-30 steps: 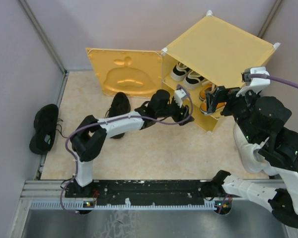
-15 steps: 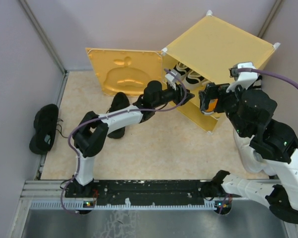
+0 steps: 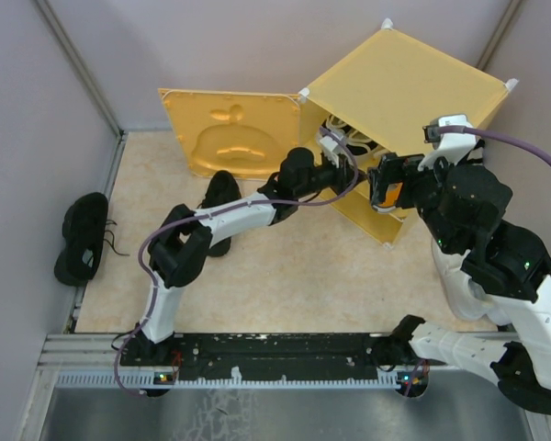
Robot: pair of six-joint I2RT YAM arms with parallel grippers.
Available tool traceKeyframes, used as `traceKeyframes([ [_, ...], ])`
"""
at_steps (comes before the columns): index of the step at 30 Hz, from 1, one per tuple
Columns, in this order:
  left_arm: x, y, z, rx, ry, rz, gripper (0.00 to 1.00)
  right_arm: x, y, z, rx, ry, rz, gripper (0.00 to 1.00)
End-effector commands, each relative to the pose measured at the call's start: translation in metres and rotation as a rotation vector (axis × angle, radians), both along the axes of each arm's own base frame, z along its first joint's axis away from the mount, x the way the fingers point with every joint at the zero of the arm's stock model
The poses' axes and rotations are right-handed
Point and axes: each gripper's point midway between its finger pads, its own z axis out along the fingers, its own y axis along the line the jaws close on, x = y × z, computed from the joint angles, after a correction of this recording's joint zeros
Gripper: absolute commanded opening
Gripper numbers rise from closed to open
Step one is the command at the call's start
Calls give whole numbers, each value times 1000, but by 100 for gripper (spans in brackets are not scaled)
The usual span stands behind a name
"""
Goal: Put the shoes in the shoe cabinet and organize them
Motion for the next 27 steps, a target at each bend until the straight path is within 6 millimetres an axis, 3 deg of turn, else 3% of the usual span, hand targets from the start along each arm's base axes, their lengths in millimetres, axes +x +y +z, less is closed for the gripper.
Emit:
traceKeyframes([
  [1,-7,-16,-21,62,19,-45,20,0,-4,22,39,-64,-6,98],
  [7,-2,-34,-45,134,53,-27,19,-1,-2,23,48,-68,6,98],
  [11,13,-38,-53,148,77,50,17,-3,-2,23,52,-71,13,98],
  [15,35,-31,-59,160,86,171,17,-5,-4,23,60,-74,15,98],
  [22,73,-15,-48,171,30,339,16,-7,-4,20,64,-69,17,98],
  [27,88,1,-51,193,30,397,16,-6,-3,19,64,-64,21,98],
])
